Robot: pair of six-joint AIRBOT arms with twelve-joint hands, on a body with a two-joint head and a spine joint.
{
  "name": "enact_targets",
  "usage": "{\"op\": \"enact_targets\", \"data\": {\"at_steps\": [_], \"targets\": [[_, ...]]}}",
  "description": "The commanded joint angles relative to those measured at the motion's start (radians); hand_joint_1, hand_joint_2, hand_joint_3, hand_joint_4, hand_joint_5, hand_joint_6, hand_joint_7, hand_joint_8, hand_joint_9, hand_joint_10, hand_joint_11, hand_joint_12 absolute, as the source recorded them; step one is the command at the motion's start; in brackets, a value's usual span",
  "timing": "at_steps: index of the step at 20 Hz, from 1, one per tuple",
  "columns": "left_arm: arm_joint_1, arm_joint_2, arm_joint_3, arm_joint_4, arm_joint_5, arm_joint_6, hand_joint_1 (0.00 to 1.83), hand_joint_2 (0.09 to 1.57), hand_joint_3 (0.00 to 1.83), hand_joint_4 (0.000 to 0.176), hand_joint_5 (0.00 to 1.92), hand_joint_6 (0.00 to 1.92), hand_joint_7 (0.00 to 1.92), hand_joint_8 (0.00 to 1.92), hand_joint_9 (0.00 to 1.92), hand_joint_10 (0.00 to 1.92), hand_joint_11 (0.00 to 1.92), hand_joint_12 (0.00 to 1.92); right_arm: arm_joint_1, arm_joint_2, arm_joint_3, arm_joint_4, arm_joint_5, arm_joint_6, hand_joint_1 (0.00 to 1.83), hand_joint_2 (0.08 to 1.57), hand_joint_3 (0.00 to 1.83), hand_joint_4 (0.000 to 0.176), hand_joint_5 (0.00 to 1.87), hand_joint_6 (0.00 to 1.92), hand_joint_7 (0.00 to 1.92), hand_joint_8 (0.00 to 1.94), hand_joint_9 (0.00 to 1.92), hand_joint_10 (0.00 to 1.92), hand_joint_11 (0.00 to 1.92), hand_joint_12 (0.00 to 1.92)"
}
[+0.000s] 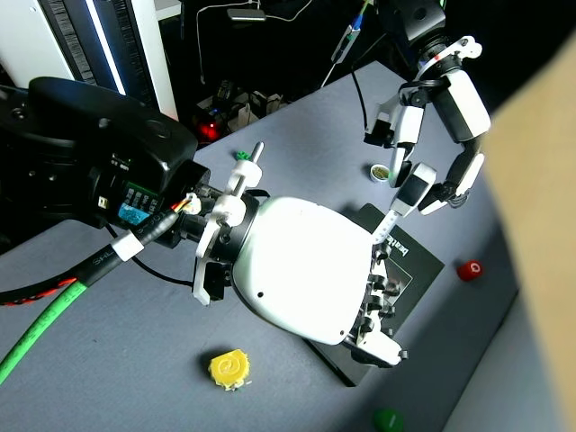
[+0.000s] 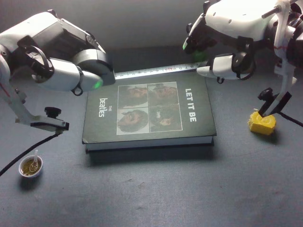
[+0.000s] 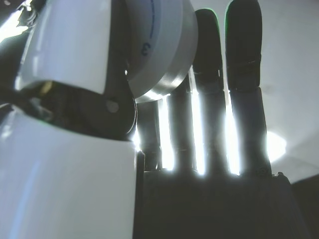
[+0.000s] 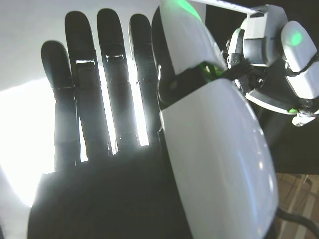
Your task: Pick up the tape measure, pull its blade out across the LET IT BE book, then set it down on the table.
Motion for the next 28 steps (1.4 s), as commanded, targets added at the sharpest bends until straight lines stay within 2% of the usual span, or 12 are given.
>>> {"op": "enact_targets", "data": {"at_steps": [1, 5, 13, 21, 25, 28], "targets": [[-0.021, 0.0, 0.006, 0.031, -0.074, -0.014, 1.39, 1.06, 0.0, 0.0, 1.12, 0.6, 1.1, 0.78, 0.95, 1.18, 0.88, 1.02, 0.019, 0.005, 0.003, -0.019, 0.052, -0.015, 1.02, 1.15, 0.0, 0.0, 0.86, 0.05, 0.91, 0.02, 0.83, 0.21, 0.35, 1.29], [-0.029, -0.004, 0.018, 0.028, -0.068, -0.014, 1.39, 1.07, 0.0, 0.0, 1.13, 0.58, 1.1, 0.79, 0.94, 1.19, 0.87, 1.02, 0.02, 0.001, 0.014, -0.001, 0.054, -0.04, 1.01, 1.15, 0.0, 0.0, 0.86, 0.04, 0.91, 0.02, 0.83, 0.21, 0.36, 1.29], [-0.034, -0.006, 0.033, 0.026, -0.058, -0.014, 1.39, 1.06, 0.0, 0.0, 1.13, 0.58, 1.11, 0.79, 0.94, 1.18, 0.85, 1.01, 0.009, -0.052, 0.095, 0.012, 0.056, -0.043, 1.03, 1.16, 0.0, 0.0, 0.86, 0.04, 0.91, 0.01, 0.83, 0.22, 0.37, 1.3], [-0.039, -0.005, 0.03, 0.021, -0.054, -0.014, 1.39, 1.06, 0.0, 0.0, 1.14, 0.57, 1.1, 0.8, 0.95, 1.17, 0.89, 1.02, 0.004, -0.056, 0.098, 0.022, 0.058, -0.043, 1.03, 1.16, 0.0, 0.0, 0.87, 0.04, 0.91, 0.01, 0.83, 0.23, 0.38, 1.31], [-0.041, -0.005, 0.028, 0.021, -0.053, -0.014, 1.39, 1.07, 0.0, 0.0, 1.11, 0.69, 1.11, 0.68, 0.95, 1.19, 0.84, 1.05, 0.004, -0.055, 0.098, 0.023, 0.059, -0.043, 1.02, 1.16, 0.0, 0.0, 0.84, 0.02, 0.9, 0.01, 0.82, 0.23, 0.33, 1.29], [-0.041, -0.005, 0.028, 0.021, -0.053, -0.014, 1.38, 1.08, 0.0, 0.0, 1.06, 0.77, 1.06, 0.75, 0.92, 1.24, 0.83, 1.07, 0.002, -0.054, 0.098, 0.023, 0.062, -0.043, 1.02, 1.16, 0.0, 0.0, 0.84, 0.02, 0.9, 0.0, 0.81, 0.23, 0.33, 1.3]]}}
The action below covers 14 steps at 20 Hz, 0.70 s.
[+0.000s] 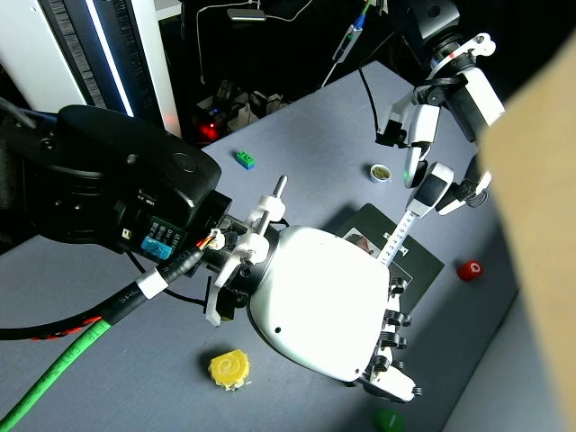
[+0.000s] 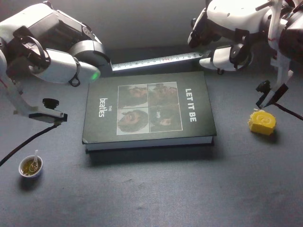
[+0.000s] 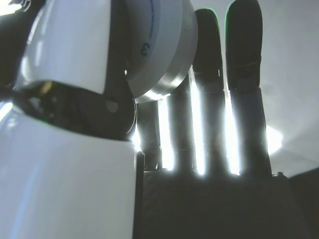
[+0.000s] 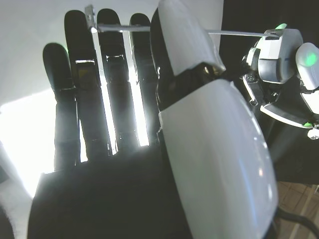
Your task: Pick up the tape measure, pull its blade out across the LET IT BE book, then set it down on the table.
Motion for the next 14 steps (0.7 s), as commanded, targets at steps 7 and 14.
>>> {"op": "enact_targets", "data": {"at_steps": [7, 14], "targets": [[-0.014, 0.0, -0.002, 0.028, -0.073, -0.014, 1.39, 1.06, 0.0, 0.0, 1.14, 0.58, 1.1, 0.77, 0.96, 1.15, 0.87, 1.03, 0.01, 0.007, 0.0, -0.037, 0.06, 0.001, 1.02, 1.16, 0.0, 0.0, 0.88, 0.03, 0.91, 0.01, 0.82, 0.24, 0.38, 1.32], [-0.015, 0.0, -0.005, 0.043, -0.073, -0.012, 1.39, 1.06, 0.0, 0.0, 1.12, 0.61, 1.09, 0.79, 0.96, 1.17, 0.87, 1.03, 0.011, 0.01, 0.0, -0.038, 0.062, -0.001, 1.06, 1.24, 0.0, 0.0, 0.75, 1.33, 0.92, 0.0, 0.78, 0.35, 0.39, 1.37]]}}
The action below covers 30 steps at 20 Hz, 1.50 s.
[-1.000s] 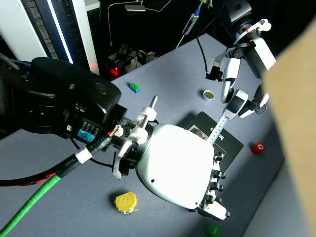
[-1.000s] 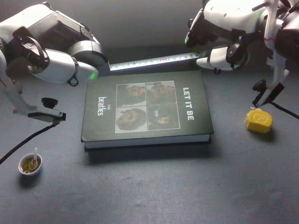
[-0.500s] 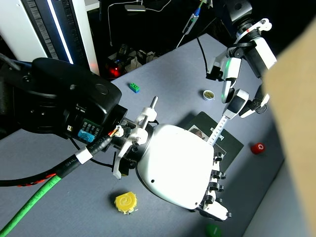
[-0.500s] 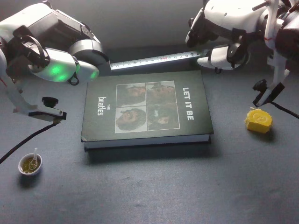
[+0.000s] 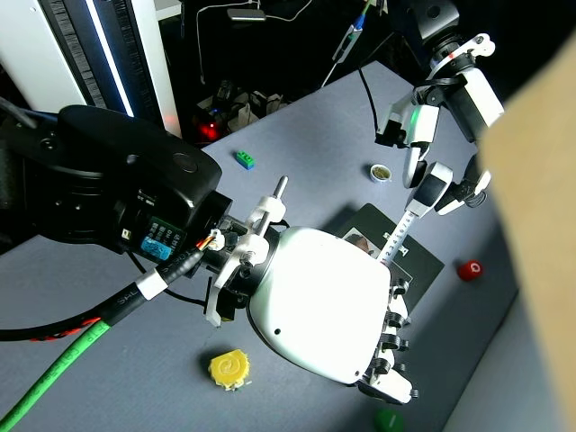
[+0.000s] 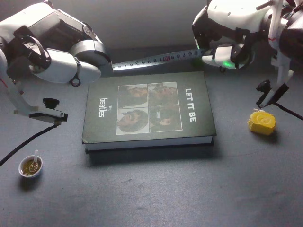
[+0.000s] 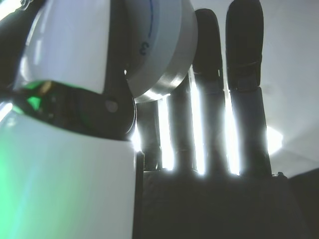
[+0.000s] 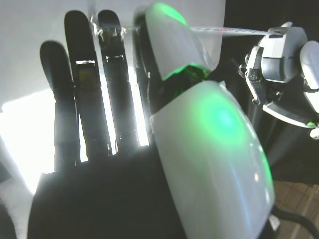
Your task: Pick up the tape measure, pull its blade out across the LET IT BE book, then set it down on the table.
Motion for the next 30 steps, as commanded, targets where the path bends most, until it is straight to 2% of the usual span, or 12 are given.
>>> {"op": "enact_targets", "data": {"at_steps": [1, 19, 30], "targets": [[-0.015, 0.0, -0.004, 0.033, -0.073, -0.012, 1.39, 1.07, 0.0, 0.0, 1.13, 0.61, 1.07, 0.8, 0.95, 1.18, 0.88, 1.03, 0.011, 0.009, 0.0, -0.038, 0.055, -0.001, 1.06, 1.23, 0.0, 0.0, 0.75, 1.32, 0.92, 0.0, 0.76, 0.41, 0.39, 1.36], [-0.007, 0.0, -0.002, 0.031, -0.073, -0.012, 1.39, 1.07, 0.0, 0.0, 1.12, 0.61, 1.08, 0.82, 0.95, 1.17, 0.87, 1.01, 0.006, 0.06, -0.013, -0.062, 0.044, -0.004, 1.06, 1.23, 0.0, 0.0, 0.75, 1.33, 0.95, 0.01, 0.75, 0.45, 0.39, 1.35], [-0.007, 0.0, -0.005, 0.028, -0.073, -0.012, 1.39, 1.06, 0.0, 0.0, 1.13, 0.59, 1.11, 0.78, 0.95, 1.17, 0.87, 1.01, 0.01, 0.063, -0.02, -0.066, 0.041, -0.004, 1.07, 1.23, 0.0, 0.0, 0.75, 1.32, 0.98, 0.02, 0.75, 0.47, 0.4, 1.35]]}}
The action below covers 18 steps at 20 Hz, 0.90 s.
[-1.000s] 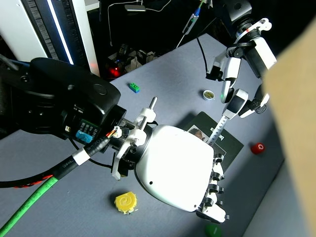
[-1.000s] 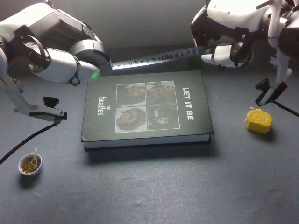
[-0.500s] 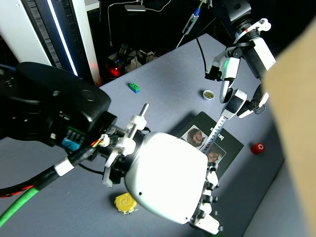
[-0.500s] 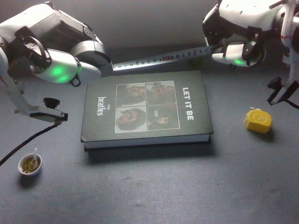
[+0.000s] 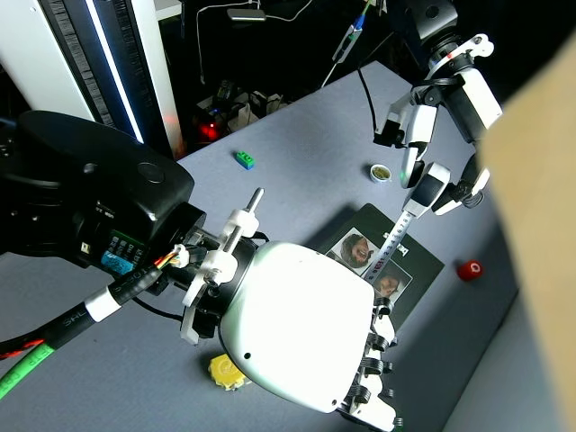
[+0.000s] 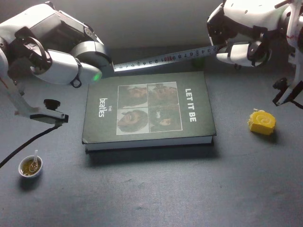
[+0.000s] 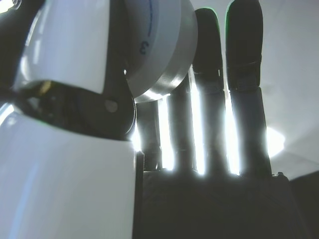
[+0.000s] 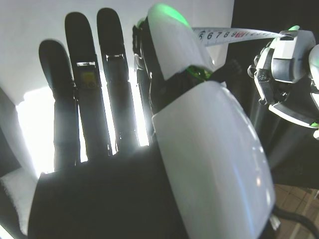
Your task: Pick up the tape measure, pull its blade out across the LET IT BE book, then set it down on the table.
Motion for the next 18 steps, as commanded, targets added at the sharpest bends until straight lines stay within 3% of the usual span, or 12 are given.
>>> {"op": "enact_targets", "data": {"at_steps": [1, 7, 8, 9, 11, 12, 18], "targets": [[-0.009, -0.001, -0.002, 0.029, -0.077, -0.009, 1.39, 1.06, 0.0, 0.0, 1.13, 0.59, 1.11, 0.78, 0.95, 1.16, 0.87, 1.01, 0.017, 0.006, -0.004, -0.042, 0.054, -0.002, 1.07, 1.23, 0.0, 0.0, 0.75, 1.32, 0.98, 0.02, 0.75, 0.48, 0.4, 1.35], [-0.009, -0.001, -0.004, 0.05, -0.082, 0.006, 1.39, 1.06, 0.0, 0.0, 1.1, 0.63, 1.11, 0.77, 0.96, 1.16, 0.87, 1.01, 0.027, 0.013, -0.011, -0.044, 0.055, -0.001, 1.09, 1.23, 0.0, 0.0, 0.76, 1.3, 1.02, 0.03, 0.77, 0.53, 0.45, 1.36], [-0.008, -0.001, -0.004, 0.05, -0.082, 0.006, 1.39, 1.06, 0.0, 0.0, 1.1, 0.63, 1.11, 0.78, 0.96, 1.16, 0.87, 1.01, 0.027, 0.014, -0.012, -0.044, 0.056, -0.001, 1.16, 1.21, 0.0, 0.0, 0.73, 1.32, 0.93, 0.93, 0.78, 0.59, 0.46, 1.4], [-0.008, -0.001, -0.004, 0.049, -0.083, 0.006, 1.39, 1.06, 0.0, 0.0, 1.1, 0.63, 1.11, 0.78, 0.95, 1.17, 0.87, 1.01, 0.027, 0.015, -0.012, -0.044, 0.057, -0.001, 1.16, 1.22, 0.0, 0.0, 0.7, 1.37, 0.87, 1.16, 0.76, 0.65, 0.47, 1.42], [-0.008, -0.001, -0.004, 0.043, -0.085, 0.006, 1.39, 1.06, 0.0, 0.0, 1.11, 0.63, 1.11, 0.78, 0.95, 1.17, 0.86, 1.0, 0.025, 0.019, -0.016, -0.044, 0.062, -0.001, 1.16, 1.23, 0.0, 0.0, 0.7, 1.39, 0.85, 1.22, 0.75, 0.71, 0.48, 1.43], [-0.008, -0.001, -0.004, 0.035, -0.085, 0.006, 1.39, 1.07, 0.0, 0.0, 1.09, 0.66, 1.1, 0.8, 0.94, 1.17, 0.85, 1.0, 0.024, 0.023, -0.017, -0.047, 0.063, -0.001, 1.16, 1.22, 0.0, 0.015, 0.74, 1.36, 0.85, 1.19, 0.77, 0.74, 0.5, 1.43], [-0.008, 0.0, -0.005, 0.016, -0.086, 0.005, 1.39, 1.07, 0.0, 0.0, 1.1, 0.64, 1.08, 0.83, 0.94, 1.18, 0.86, 1.01, 0.018, 0.041, -0.021, -0.051, 0.066, 0.0, 1.16, 1.21, 0.0, 0.02, 0.75, 1.35, 0.85, 1.18, 0.77, 0.8, 0.53, 1.45]]}}
